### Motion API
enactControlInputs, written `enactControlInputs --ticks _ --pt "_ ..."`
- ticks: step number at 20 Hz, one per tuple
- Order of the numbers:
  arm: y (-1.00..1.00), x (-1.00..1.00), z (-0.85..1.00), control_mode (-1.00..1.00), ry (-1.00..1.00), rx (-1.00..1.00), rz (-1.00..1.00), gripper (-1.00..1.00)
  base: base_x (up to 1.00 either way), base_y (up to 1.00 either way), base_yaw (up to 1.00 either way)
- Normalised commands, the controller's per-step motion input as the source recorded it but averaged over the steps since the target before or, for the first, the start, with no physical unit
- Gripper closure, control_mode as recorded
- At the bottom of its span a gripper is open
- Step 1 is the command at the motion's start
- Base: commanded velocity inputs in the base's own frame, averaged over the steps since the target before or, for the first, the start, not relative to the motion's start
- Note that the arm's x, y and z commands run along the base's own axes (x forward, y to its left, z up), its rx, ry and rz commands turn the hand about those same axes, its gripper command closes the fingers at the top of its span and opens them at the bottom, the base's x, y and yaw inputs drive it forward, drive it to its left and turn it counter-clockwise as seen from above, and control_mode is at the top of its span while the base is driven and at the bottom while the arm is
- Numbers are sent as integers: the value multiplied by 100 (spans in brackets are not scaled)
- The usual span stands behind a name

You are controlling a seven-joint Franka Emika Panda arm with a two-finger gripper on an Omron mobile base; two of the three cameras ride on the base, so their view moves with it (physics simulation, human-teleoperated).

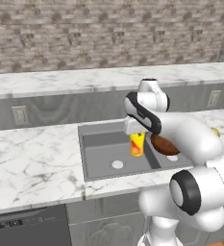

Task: Remove the lemon and avocado from the sink. Then move the bowl and cup from the counter to the sink for washing.

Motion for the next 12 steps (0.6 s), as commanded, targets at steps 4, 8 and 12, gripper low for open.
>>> enactControlInputs --ticks 4,8,12 --pt "-33 2 0 -100 0 0 0 100 0 0 0" --pt "-33 0 -1 -100 0 0 0 100 0 0 0" --pt "-31 0 -2 -100 -1 0 0 100 0 0 0"
